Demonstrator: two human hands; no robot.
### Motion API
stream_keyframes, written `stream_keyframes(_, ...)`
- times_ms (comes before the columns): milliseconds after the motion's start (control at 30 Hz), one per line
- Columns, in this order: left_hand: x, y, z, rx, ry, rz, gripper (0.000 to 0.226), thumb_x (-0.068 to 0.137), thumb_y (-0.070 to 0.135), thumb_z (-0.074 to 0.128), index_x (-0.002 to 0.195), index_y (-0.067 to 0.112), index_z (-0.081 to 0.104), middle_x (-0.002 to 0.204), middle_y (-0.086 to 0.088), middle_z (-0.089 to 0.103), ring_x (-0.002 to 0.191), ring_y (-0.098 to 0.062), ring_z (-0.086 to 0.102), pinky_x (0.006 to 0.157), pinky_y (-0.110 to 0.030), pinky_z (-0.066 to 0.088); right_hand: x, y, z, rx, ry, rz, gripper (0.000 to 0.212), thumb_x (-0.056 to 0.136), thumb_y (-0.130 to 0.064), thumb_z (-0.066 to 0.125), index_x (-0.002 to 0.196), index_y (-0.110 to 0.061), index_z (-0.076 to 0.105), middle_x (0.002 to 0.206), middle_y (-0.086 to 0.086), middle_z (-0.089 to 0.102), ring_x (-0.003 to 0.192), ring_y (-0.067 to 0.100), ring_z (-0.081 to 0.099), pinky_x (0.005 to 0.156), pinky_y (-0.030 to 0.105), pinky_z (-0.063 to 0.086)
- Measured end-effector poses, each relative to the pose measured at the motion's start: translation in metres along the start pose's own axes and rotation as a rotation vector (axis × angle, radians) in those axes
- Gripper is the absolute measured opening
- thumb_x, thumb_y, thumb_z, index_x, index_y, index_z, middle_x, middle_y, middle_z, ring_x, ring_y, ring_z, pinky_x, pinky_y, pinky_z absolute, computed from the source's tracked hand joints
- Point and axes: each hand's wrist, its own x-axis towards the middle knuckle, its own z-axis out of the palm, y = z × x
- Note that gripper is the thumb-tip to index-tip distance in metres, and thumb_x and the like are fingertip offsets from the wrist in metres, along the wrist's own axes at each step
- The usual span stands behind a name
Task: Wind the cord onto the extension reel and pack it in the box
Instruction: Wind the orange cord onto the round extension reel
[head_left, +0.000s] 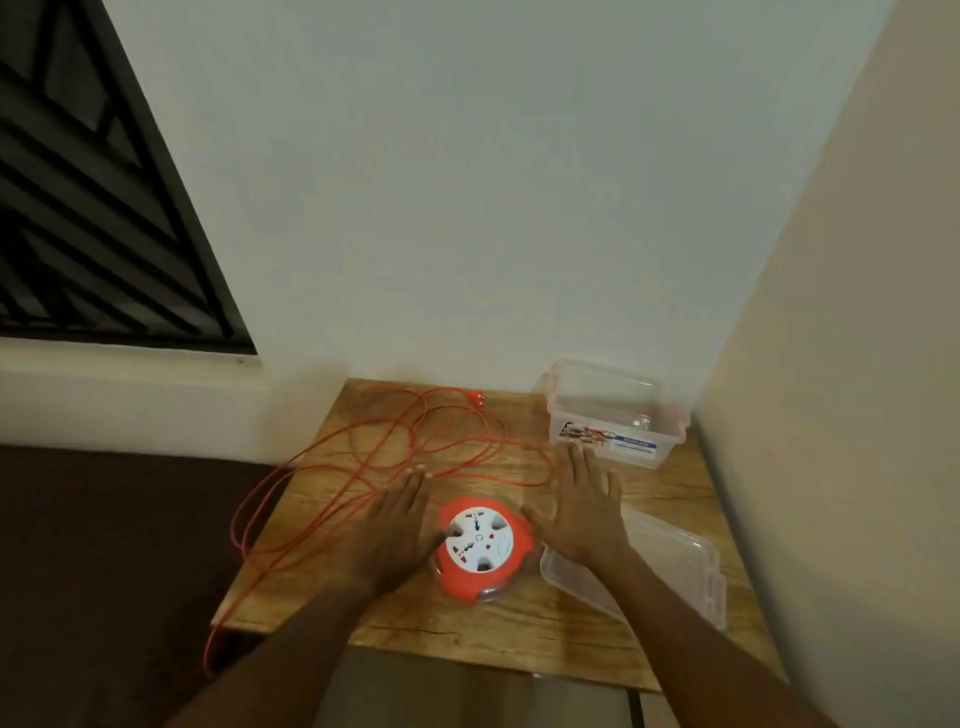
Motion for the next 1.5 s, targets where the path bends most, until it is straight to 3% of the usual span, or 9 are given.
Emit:
stream_keyframes(133, -0.012, 0.006, 0.011, -0.041, 0.075, 0.001, 0.075, 0.107, 0.054, 0.026, 0.145, -0.006, 0.053, 0.153, -0.023, 0.053, 0.141, -0.036, 0.055, 0.111, -0.047, 0.048, -0.012, -0.011, 0.026, -0.022, -0.138, -0.055, 0.103, 0.082, -0.082, 0.03, 0.156, -0.02, -0.007, 0.165, 0.006, -0.007, 0.15, 0.023, -0.009, 0.119, 0.056, 0.0)
stream_keyframes(233, -0.008, 0.007, 0.027, -0.257, 0.01, -0.043, 0.057, 0.108, 0.045, 0.044, 0.149, 0.007, 0.049, 0.152, -0.012, 0.057, 0.138, -0.03, 0.055, 0.111, -0.042, 0.046, -0.014, -0.017, 0.043, -0.012, -0.225, -0.11, 0.103, 0.082, -0.077, 0.038, 0.156, -0.021, -0.006, 0.165, 0.005, -0.007, 0.15, 0.025, -0.009, 0.118, 0.055, 0.001)
stream_keyframes(333, 0.005, 0.005, 0.032, -0.449, -0.043, -0.152, 0.036, 0.105, 0.046, 0.05, 0.121, 0.017, 0.065, 0.113, -0.005, 0.075, 0.102, -0.023, 0.07, 0.09, -0.043, 0.057, -0.009, -0.022, 0.057, 0.019, -0.298, -0.151, 0.107, 0.078, -0.076, 0.047, 0.155, -0.025, -0.006, 0.165, 0.002, -0.006, 0.15, 0.024, -0.007, 0.118, 0.052, 0.003)
stream_keyframes(533, 0.049, 0.001, 0.035, -0.797, -0.065, -0.396, 0.038, 0.103, 0.035, 0.06, 0.097, -0.001, 0.072, 0.095, -0.019, 0.075, 0.093, -0.035, 0.071, 0.085, -0.05, 0.055, -0.005, -0.029, 0.083, -0.025, -0.521, -0.176, 0.104, 0.077, -0.067, 0.06, 0.155, -0.032, 0.001, 0.164, -0.002, -0.005, 0.15, 0.028, -0.005, 0.118, 0.052, 0.014)
stream_keyframes(867, 0.09, -0.008, 0.024, -1.322, -0.235, -0.465, 0.037, 0.095, 0.043, 0.072, 0.099, 0.007, 0.079, 0.089, -0.014, 0.083, 0.089, -0.037, 0.079, 0.082, -0.046, 0.064, -0.01, -0.039, 0.077, 0.043, -0.424, -0.154, 0.091, 0.081, -0.058, 0.062, 0.153, -0.041, 0.01, 0.164, -0.005, -0.009, 0.149, 0.023, -0.006, 0.119, 0.05, 0.021)
stream_keyframes(1100, 0.116, -0.002, 0.001, -1.379, -0.193, -0.355, 0.046, 0.091, 0.039, 0.078, 0.102, -0.006, 0.073, 0.094, -0.024, 0.08, 0.085, -0.046, 0.077, 0.074, -0.048, 0.063, 0.001, -0.059, 0.059, 0.031, -0.248, -0.131, 0.063, 0.092, -0.051, 0.051, 0.149, -0.042, 0.023, 0.164, -0.001, 0.006, 0.149, 0.023, 0.005, 0.117, 0.045, 0.023)
stream_keyframes(1233, 0.13, -0.003, -0.016, -1.37, -0.184, -0.325, 0.046, 0.087, 0.043, 0.08, 0.088, -0.002, 0.073, 0.079, -0.017, 0.078, 0.062, -0.023, 0.072, 0.054, -0.029, 0.057, 0.01, -0.069, 0.04, -0.074, -0.139, -0.286, 0.044, 0.088, -0.035, 0.058, 0.131, -0.037, 0.049, 0.152, 0.008, 0.038, 0.142, 0.033, 0.027, 0.107, 0.051, 0.041)
stream_keyframes(1333, 0.137, -0.009, -0.029, -1.361, -0.186, -0.265, 0.04, 0.088, 0.044, 0.08, 0.074, 0.009, 0.067, 0.069, -0.016, 0.072, 0.059, -0.023, 0.066, 0.057, -0.032, 0.053, 0.018, -0.077, 0.027, -0.158, -0.065, -0.377, 0.044, 0.079, -0.033, 0.071, 0.121, -0.032, 0.06, 0.132, 0.007, 0.058, 0.123, 0.033, 0.051, 0.09, 0.047, 0.055)
stream_keyframes(1500, 0.14, -0.009, -0.056, -1.34, -0.161, -0.258, 0.038, 0.09, 0.04, 0.078, 0.079, 0.006, 0.068, 0.073, -0.013, 0.073, 0.059, -0.023, 0.068, 0.054, -0.029, 0.055, 0.029, -0.087, 0.004, -0.206, -0.001, -0.344, 0.05, 0.083, -0.037, 0.068, 0.131, -0.032, 0.053, 0.128, 0.008, 0.057, 0.121, 0.033, 0.05, 0.088, 0.045, 0.052)
